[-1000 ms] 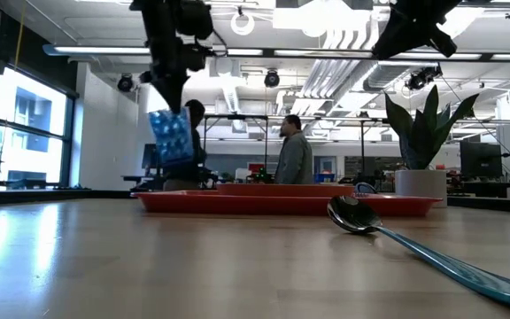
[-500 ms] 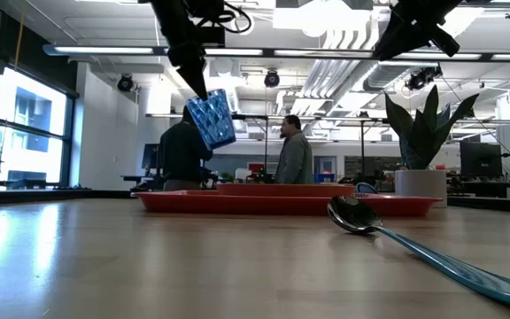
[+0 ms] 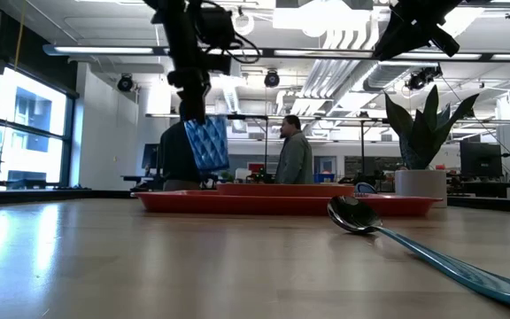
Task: Pick and place plate/cup/fork/spoon on tray
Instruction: Put the blue glass on the top left of the red tray
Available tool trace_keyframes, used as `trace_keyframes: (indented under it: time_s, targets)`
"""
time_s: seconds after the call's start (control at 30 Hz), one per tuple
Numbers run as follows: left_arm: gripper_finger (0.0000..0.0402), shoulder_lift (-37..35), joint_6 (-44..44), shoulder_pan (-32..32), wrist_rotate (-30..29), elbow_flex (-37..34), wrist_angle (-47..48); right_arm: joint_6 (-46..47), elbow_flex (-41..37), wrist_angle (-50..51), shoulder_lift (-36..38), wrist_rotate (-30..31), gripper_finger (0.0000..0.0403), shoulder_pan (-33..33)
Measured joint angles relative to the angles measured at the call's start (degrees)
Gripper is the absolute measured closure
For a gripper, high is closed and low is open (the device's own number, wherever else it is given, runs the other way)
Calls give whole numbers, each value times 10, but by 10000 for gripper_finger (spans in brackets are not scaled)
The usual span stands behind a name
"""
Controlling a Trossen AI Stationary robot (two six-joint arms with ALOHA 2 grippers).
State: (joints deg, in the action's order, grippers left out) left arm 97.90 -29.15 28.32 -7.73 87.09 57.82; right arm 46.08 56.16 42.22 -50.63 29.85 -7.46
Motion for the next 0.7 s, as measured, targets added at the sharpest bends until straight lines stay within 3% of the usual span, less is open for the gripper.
trace_keyframes:
  time_s: [0.7]
  targets:
    - [397,83,-12,-2,-3,0,8,0,0,19,0,-9,345,0]
